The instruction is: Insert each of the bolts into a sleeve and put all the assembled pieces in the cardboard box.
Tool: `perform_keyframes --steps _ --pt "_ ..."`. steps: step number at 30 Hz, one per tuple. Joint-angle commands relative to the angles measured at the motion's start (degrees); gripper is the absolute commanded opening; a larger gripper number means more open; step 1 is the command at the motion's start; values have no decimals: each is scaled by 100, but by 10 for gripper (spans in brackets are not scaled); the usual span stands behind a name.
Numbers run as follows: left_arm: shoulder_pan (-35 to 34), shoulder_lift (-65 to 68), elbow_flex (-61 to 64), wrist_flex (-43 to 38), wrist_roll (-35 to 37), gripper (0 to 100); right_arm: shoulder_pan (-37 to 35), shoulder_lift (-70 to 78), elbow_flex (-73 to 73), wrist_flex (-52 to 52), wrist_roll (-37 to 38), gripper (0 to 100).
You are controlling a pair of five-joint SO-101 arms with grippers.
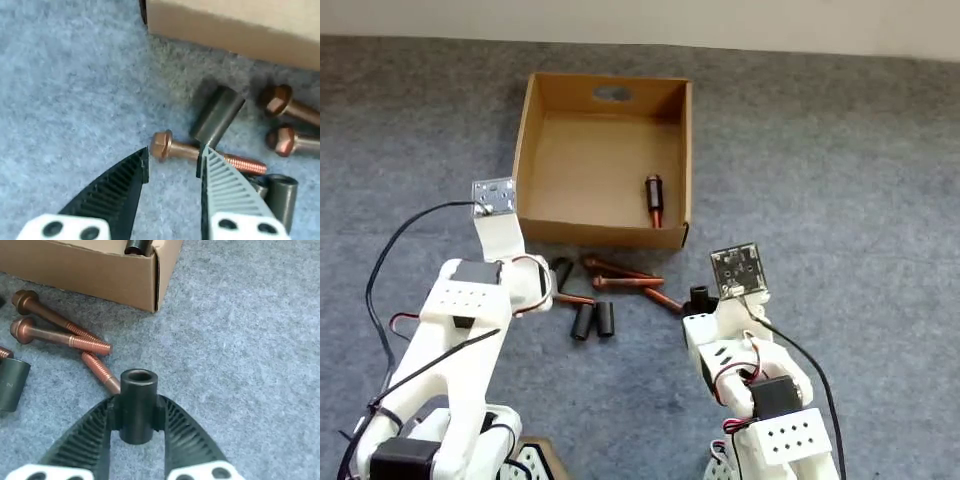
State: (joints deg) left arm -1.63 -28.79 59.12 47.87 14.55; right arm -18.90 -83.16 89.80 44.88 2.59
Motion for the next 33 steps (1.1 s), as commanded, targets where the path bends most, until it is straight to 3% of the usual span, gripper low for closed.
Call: perform_keyframes --steps 1,11,16,23,30,33 --pt "40 -13 -22 -264 -18 175 -66 -92 -66 -84 -62 5" --pt "-251 -4 84 -299 -44 175 -66 -84 -57 -84 -62 5" --pt "-251 31 251 -422 -492 175 -66 -84 -57 -84 -62 5" --pt "-251 884 -110 -589 -510 170 -66 -75 -57 -75 -62 5" --pt "-251 1103 -303 -510 -519 11 -66 -84 -57 -75 -62 5" --pt "-251 1103 -295 -519 -519 12 -66 -84 -57 -75 -62 5"
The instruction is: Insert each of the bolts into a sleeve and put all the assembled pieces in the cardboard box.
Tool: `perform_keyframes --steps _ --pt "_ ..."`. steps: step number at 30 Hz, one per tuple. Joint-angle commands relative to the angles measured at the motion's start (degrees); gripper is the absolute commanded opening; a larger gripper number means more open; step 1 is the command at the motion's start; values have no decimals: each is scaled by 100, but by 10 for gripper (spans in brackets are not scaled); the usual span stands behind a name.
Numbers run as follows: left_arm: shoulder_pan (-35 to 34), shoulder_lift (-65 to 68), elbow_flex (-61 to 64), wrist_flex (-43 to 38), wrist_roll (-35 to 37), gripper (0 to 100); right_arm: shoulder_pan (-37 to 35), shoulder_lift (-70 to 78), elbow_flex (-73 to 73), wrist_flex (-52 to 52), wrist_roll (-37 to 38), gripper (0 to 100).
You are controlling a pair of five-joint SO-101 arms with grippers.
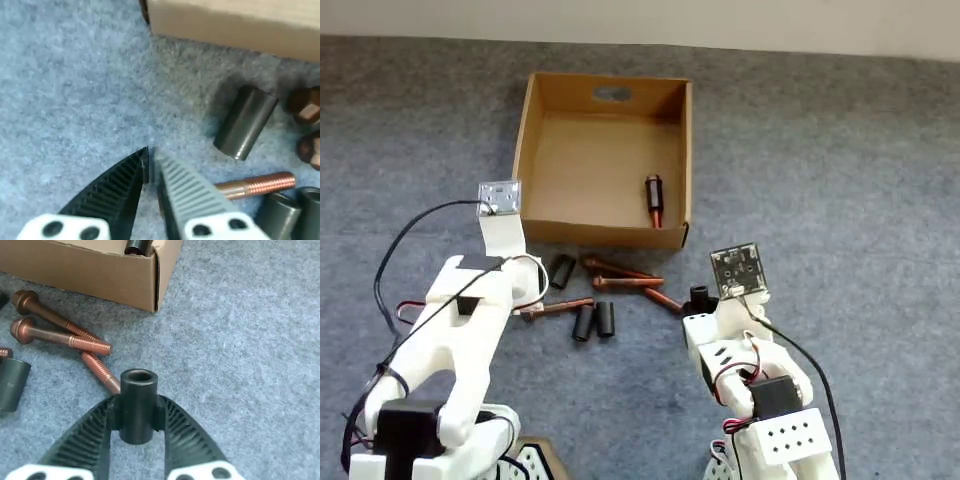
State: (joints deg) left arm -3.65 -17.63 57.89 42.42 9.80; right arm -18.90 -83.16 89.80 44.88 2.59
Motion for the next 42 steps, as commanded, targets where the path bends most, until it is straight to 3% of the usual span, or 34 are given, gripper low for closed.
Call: perform_keyframes --steps 1,9,13,17,20,27,36,42 --pt "-48 -13 -171 26 -44 12 -66 -84 -57 -75 -62 5" --pt "-224 -145 -251 53 -44 13 -66 -84 -57 -75 -62 5" --pt "-391 -919 -374 765 0 21 -66 -84 -57 -75 -62 5" --pt "-57 -1552 -295 1635 0 136 -66 -75 -57 -75 -62 5" --pt "-4 -1596 31 1495 0 207 -66 -75 -57 -75 -62 5" --pt "-4 -1007 400 396 -35 152 -66 -75 -57 -75 -53 5" --pt "-13 189 -347 598 -44 22 -66 -84 -57 -75 -53 5" --pt "-31 400 -752 941 -44 9 -66 -92 -57 -75 -53 5"
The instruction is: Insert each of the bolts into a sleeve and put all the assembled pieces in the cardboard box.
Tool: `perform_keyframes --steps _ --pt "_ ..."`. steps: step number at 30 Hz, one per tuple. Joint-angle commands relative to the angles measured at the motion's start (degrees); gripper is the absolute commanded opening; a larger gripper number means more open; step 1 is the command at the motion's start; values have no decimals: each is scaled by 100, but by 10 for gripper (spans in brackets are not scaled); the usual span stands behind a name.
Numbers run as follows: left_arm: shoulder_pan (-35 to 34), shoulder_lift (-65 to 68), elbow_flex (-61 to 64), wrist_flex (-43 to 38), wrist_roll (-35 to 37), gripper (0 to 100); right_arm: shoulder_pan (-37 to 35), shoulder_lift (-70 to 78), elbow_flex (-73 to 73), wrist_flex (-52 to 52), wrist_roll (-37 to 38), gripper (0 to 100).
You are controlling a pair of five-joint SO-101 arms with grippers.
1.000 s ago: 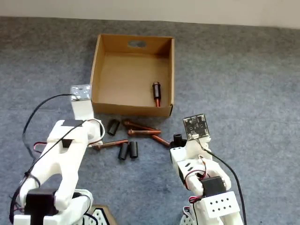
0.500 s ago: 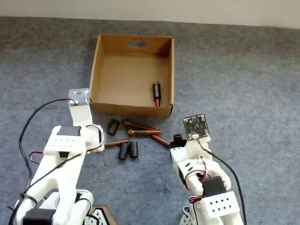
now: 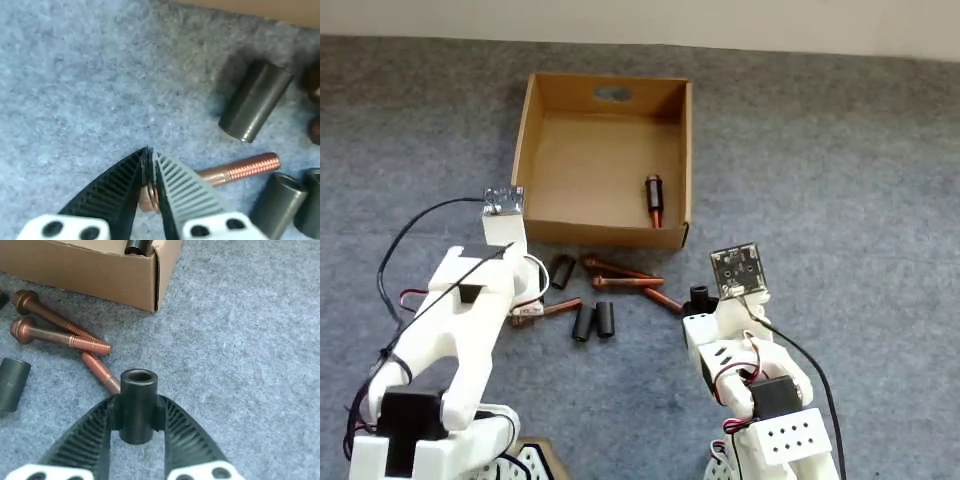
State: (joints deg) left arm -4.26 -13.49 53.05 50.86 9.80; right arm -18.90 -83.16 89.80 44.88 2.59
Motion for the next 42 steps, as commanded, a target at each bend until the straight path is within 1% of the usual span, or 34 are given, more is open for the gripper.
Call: perform_keyframes --steps 1,4,6,10,13,16,17,18,20,23,36,39,42 --pt "-13 -57 -277 97 -44 9 -66 -92 -57 -75 -53 5" --pt "-409 -374 -277 79 -18 9 -66 -92 -57 -75 -53 5" --pt "-681 -708 -233 -79 0 8 -66 -92 -57 -75 -53 5" --pt "-725 -1429 -57 0 0 11 -66 -92 -57 -75 -53 5" --pt "-295 -2000 22 677 0 30 -66 -92 -57 -75 -53 5" --pt "338 -2378 57 1644 -9 103 -66 -84 -57 -75 -53 5" --pt "523 -2484 136 1873 -9 133 -66 -84 -48 -75 -53 5" --pt "673 -2545 224 1925 -9 155 -66 -84 -22 -75 -53 5" --pt "840 -2598 418 1837 -9 176 -66 -101 13 -84 -53 5" --pt "866 -2607 734 1565 -44 161 -66 -101 13 -84 -53 5" --pt "840 -2580 866 1538 -44 154 -66 -101 22 -84 -53 5" --pt "840 -2202 804 1503 -44 154 -66 -101 22 -84 -53 5" --pt "778 -1464 664 1152 -44 153 -66 -101 22 -84 -53 5"
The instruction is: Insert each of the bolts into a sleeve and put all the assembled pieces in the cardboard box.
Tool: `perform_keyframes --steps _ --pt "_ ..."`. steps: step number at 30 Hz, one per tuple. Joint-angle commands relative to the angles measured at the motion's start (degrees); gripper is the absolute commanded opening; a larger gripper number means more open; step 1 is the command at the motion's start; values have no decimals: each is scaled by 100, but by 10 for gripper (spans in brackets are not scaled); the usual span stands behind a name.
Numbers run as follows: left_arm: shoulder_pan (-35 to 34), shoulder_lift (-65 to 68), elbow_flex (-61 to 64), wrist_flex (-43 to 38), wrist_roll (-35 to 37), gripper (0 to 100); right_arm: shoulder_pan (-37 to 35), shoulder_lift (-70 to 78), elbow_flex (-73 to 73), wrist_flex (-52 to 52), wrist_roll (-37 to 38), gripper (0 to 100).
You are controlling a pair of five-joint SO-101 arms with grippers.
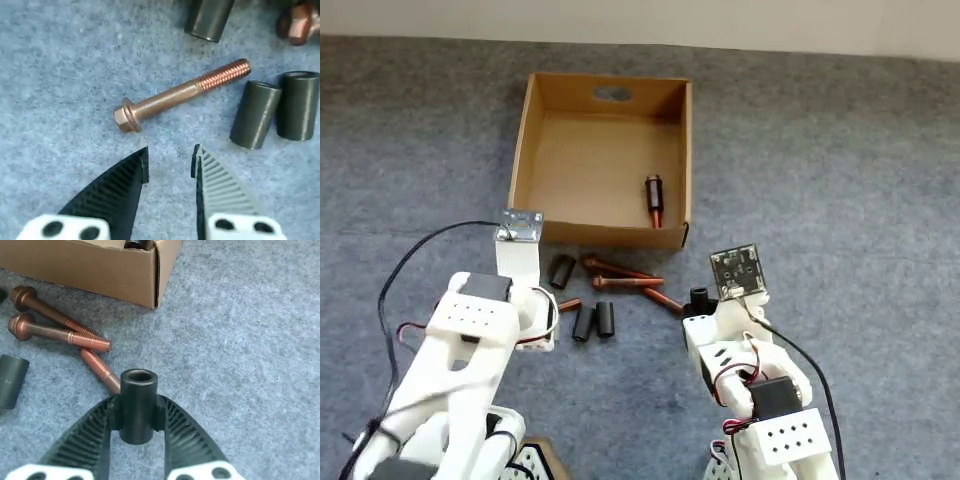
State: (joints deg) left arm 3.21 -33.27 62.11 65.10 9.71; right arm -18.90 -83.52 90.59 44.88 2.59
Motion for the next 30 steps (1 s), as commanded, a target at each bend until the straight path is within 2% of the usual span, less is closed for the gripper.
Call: perform_keyframes --steps 1,6,11,15,21,27,30 --pt "-40 752 -347 -422 -18 153 -66 -66 -57 -84 -53 5" --pt "-760 1640 -954 -818 9 153 -66 -66 -48 -84 -53 5" --pt "-1138 1701 -1297 -826 79 153 -66 -66 -48 -84 -53 5" --pt "-1226 1701 -1376 -862 985 156 -66 -66 -57 -84 -53 5" --pt "-1253 1745 -1464 -1407 2004 158 -66 -66 -57 -84 -53 5" --pt "-1253 1710 -1455 -1741 2655 158 -66 -66 -57 -84 -53 5" --pt "-1253 1701 -1481 -1732 2708 158 -66 -66 -57 -84 -53 5"
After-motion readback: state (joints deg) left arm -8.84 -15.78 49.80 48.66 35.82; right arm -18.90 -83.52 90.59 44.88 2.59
